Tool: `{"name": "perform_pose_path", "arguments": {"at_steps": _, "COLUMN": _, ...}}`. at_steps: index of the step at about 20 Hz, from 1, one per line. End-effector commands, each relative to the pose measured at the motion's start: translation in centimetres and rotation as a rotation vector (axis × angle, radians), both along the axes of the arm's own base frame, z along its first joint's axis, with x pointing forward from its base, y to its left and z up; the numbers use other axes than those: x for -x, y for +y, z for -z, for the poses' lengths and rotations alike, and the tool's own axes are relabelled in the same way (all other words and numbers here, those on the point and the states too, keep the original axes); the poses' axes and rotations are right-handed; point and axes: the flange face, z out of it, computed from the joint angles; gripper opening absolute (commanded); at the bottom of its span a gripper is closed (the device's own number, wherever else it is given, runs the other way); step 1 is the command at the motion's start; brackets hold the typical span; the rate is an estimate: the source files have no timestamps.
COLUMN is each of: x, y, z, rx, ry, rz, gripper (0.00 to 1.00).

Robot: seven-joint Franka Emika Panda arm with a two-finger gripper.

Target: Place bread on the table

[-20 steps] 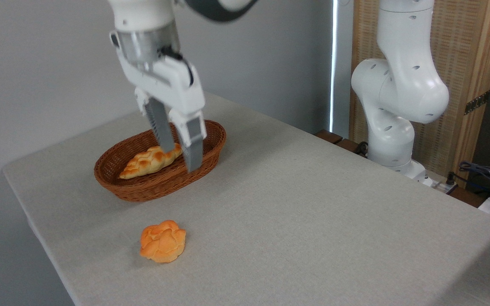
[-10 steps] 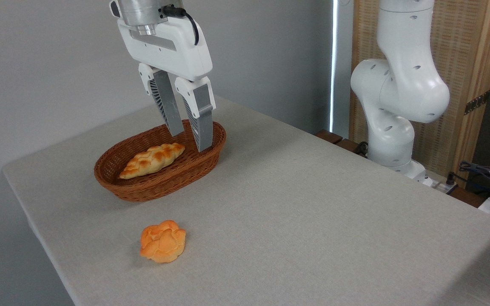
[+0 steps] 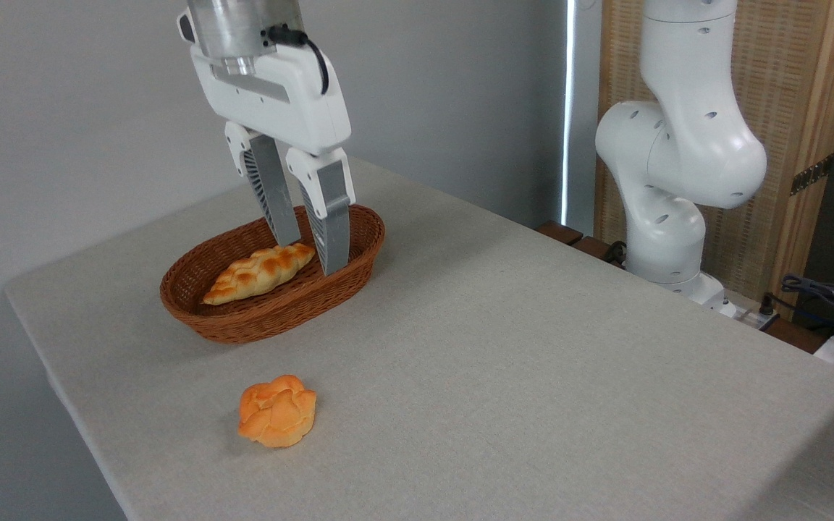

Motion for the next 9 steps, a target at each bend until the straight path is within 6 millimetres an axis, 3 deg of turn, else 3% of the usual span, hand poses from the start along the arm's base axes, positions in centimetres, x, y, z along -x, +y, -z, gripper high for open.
{"name": "perform_pose_path", "arguments": {"at_steps": 1, "x": 0.08, "y": 0.39, "z": 0.32, "rx": -0.007, "ry": -0.011, "rz": 0.002, "gripper": 1.00}}
{"name": "perform_pose_path", "arguments": {"at_steps": 9, "x": 0.15, "y": 0.45, "z": 0.00, "rx": -0.003, "ry": -0.016, "rz": 0.001, "gripper": 1.00}}
